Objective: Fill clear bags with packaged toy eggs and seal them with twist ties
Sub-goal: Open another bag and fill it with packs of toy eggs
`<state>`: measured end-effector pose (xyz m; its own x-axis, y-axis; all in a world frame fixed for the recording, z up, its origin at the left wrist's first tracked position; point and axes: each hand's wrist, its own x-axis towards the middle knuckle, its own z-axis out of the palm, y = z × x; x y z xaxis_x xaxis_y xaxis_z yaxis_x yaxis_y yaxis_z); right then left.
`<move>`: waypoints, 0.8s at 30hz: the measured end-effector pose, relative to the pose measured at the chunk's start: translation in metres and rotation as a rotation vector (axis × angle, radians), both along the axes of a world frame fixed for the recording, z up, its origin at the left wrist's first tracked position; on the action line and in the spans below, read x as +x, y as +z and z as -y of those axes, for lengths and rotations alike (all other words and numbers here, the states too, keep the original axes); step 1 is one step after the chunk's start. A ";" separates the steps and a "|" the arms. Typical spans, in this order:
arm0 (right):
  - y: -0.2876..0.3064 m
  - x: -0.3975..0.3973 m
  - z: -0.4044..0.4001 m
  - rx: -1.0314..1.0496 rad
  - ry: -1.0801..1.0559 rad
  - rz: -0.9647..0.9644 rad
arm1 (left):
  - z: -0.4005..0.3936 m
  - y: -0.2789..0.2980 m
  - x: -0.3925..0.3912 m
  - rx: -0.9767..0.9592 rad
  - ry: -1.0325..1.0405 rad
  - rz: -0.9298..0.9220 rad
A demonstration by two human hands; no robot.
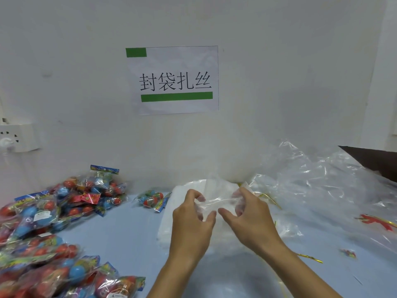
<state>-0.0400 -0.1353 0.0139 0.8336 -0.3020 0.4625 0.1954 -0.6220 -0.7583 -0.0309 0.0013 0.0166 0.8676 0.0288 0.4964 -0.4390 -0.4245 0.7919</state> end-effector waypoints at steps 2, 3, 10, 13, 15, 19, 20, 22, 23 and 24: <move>-0.001 0.002 0.003 -0.043 -0.125 -0.028 | -0.005 0.001 0.002 0.055 0.121 0.032; 0.000 0.003 0.007 -0.050 -0.189 -0.043 | -0.008 0.002 0.003 0.074 0.186 0.039; 0.003 0.001 0.019 -0.028 -0.251 -0.016 | -0.015 0.005 0.004 0.092 0.286 0.165; 0.003 0.001 0.015 0.032 -0.101 0.018 | -0.012 0.001 0.005 0.151 0.176 0.105; 0.002 0.000 0.010 -0.001 -0.006 0.027 | -0.009 -0.001 0.004 0.210 0.144 0.053; -0.004 0.003 0.004 -0.099 -0.014 -0.050 | -0.009 0.000 0.003 0.280 0.268 0.033; -0.003 0.003 0.006 -0.113 -0.080 -0.082 | -0.011 0.001 0.004 0.223 0.314 0.029; -0.001 0.003 0.012 -0.090 -0.189 -0.126 | -0.013 0.005 0.005 0.037 0.369 0.015; 0.001 0.002 0.014 -0.069 -0.210 -0.145 | -0.013 0.006 0.005 -0.036 0.379 0.010; 0.002 0.001 0.015 -0.052 -0.205 -0.163 | -0.013 0.006 0.004 -0.068 0.379 0.018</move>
